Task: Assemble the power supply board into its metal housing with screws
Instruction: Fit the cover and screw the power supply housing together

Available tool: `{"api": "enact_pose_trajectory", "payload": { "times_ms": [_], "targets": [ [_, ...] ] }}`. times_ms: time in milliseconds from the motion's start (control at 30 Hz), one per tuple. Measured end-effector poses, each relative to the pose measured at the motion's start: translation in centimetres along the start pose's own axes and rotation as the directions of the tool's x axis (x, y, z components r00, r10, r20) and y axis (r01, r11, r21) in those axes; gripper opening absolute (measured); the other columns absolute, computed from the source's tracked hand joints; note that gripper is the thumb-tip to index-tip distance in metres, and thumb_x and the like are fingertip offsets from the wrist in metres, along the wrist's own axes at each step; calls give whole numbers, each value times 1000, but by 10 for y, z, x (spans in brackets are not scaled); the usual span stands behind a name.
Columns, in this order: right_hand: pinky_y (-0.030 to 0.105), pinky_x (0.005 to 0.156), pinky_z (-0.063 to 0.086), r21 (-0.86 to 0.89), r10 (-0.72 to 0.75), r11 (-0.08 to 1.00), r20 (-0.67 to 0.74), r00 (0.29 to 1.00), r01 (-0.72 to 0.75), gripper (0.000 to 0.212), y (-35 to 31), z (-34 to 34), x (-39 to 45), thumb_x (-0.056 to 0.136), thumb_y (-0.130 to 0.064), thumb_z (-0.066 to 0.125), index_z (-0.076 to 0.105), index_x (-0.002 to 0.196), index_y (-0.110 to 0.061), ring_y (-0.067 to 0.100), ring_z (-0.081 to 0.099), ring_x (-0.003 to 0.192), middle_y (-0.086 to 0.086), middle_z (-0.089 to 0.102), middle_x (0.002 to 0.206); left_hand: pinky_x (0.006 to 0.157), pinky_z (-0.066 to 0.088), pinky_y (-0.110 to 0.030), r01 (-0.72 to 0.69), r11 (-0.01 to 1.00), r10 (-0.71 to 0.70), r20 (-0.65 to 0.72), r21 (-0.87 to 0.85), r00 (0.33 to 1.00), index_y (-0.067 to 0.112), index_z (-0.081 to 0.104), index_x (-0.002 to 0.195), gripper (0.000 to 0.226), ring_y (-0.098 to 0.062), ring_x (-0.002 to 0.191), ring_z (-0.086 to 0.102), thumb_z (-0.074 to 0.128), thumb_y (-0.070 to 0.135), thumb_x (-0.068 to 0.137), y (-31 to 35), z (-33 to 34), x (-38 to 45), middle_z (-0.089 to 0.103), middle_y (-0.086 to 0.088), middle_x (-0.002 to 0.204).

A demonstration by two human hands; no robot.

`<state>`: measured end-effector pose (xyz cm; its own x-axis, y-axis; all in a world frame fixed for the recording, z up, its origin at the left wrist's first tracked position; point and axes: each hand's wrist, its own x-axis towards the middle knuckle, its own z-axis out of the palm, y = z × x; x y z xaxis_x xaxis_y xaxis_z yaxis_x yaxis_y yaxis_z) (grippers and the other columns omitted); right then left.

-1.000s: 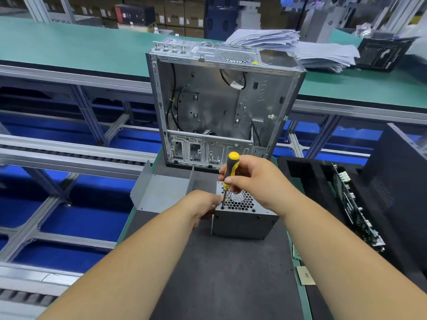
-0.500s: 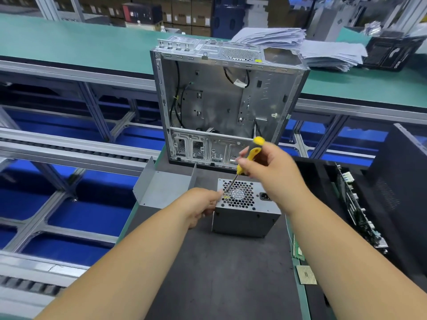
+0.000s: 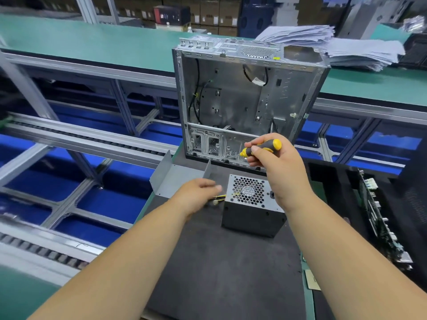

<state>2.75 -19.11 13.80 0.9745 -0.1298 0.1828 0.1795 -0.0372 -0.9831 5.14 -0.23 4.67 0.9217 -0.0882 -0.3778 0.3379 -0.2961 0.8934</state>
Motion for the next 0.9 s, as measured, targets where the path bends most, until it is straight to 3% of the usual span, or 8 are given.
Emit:
{"api": "enact_pose_trajectory", "payload": {
  "times_ms": [67, 133, 300, 500, 667, 900],
  "targets": [
    [28, 73, 58, 23, 9, 1000, 36, 999, -9, 8, 3, 7, 0, 91, -5, 59, 66, 92, -10, 17, 67, 76, 8, 73, 90, 80, 46, -21, -34, 999, 30, -113, -26, 993, 30, 67, 110, 20, -4, 98, 63, 66, 34, 91, -9, -26, -7, 68, 10, 106],
    [29, 73, 58, 28, 22, 999, 74, 997, -24, 9, 8, 15, 1, 90, -7, 60, 67, 93, -11, 19, 68, 78, 7, 74, 89, 86, 48, -26, -46, 999, 47, -227, 9, 973, 29, 70, 108, 16, -7, 100, 65, 62, 29, 93, -22, -54, -15, 69, 10, 106],
    [29, 74, 58, 46, 62, 996, 151, 987, -70, 9, 20, 40, 0, 90, -8, 60, 67, 93, -13, 19, 69, 79, 5, 74, 87, 84, 49, -31, 64, 983, 17, -430, 173, 903, 32, 73, 96, 12, -9, 95, 64, 63, 27, 91, -61, -99, -33, 70, 13, 97],
    [30, 77, 59, 37, 112, 992, 230, 967, -123, 10, 31, 63, -3, 92, -3, 59, 66, 95, -8, 19, 69, 79, 8, 74, 92, 65, 46, -25, 208, 924, -55, -427, 320, 902, 35, 68, 82, 12, -9, 80, 62, 65, 24, 85, -99, -97, -34, 67, 14, 83],
    [31, 78, 60, -6, 138, 990, 235, 962, -140, 10, 37, 66, -1, 92, -3, 59, 67, 95, -8, 19, 69, 79, 7, 74, 92, 72, 52, -28, 261, 843, -56, -406, 470, 912, 31, 65, 80, 7, -7, 82, 62, 67, 27, 84, -109, -84, -16, 67, 14, 79],
    [30, 76, 59, -34, 136, 991, 235, 962, -132, 11, 39, 63, 0, 91, -2, 59, 67, 95, -9, 19, 68, 77, 4, 74, 95, 76, 54, -36, 300, 630, 9, -393, 717, 920, 20, 61, 88, 19, -23, 91, 60, 65, 38, 85, -103, -63, 1, 61, 2, 94]
  ]
}}
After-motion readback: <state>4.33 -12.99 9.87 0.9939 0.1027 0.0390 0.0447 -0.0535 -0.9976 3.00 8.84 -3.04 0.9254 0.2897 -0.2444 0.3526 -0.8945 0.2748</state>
